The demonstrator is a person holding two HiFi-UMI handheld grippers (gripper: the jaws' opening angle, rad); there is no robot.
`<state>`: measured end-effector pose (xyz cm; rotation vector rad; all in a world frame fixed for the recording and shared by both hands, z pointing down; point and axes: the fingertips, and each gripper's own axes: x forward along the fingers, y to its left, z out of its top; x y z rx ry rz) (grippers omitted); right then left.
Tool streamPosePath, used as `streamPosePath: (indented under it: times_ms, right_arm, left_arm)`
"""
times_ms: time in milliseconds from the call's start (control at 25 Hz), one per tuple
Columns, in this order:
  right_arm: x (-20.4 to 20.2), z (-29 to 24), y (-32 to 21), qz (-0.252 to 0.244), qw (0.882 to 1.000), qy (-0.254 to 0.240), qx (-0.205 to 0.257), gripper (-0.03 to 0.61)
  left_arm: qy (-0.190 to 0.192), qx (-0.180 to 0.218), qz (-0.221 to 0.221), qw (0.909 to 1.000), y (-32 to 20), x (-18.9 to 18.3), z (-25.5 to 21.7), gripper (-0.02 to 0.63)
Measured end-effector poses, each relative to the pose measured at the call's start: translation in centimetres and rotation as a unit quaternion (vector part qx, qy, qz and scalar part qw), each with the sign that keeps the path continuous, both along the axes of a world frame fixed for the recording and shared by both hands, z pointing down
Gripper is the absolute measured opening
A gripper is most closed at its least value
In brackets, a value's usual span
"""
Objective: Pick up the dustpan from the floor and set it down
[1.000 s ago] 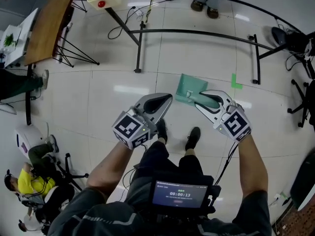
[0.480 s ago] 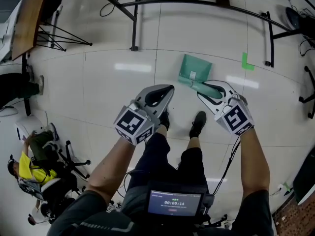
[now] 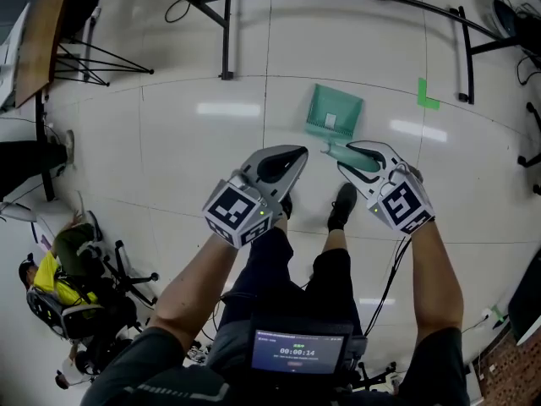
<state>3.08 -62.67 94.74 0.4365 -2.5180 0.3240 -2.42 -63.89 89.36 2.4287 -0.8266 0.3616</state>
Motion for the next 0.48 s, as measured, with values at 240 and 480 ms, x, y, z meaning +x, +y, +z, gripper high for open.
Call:
streamPosePath:
  times_ms: [240, 480]
  right_arm:
    - [0.8, -0.5, 2.9, 0.001, 0.999, 0.026, -0.031, 0.233]
    - [1.3, -4.5, 4.4, 0.019, 0.999, 0.025, -0.029, 0.232]
  left_arm:
    - [0.001, -0.001, 0.015, 0.9999, 2.0, 1.3, -2.0, 0.026]
    - [0.005, 0.008, 0.026, 0.9996, 3.5, 1.4, -5.5, 0.026]
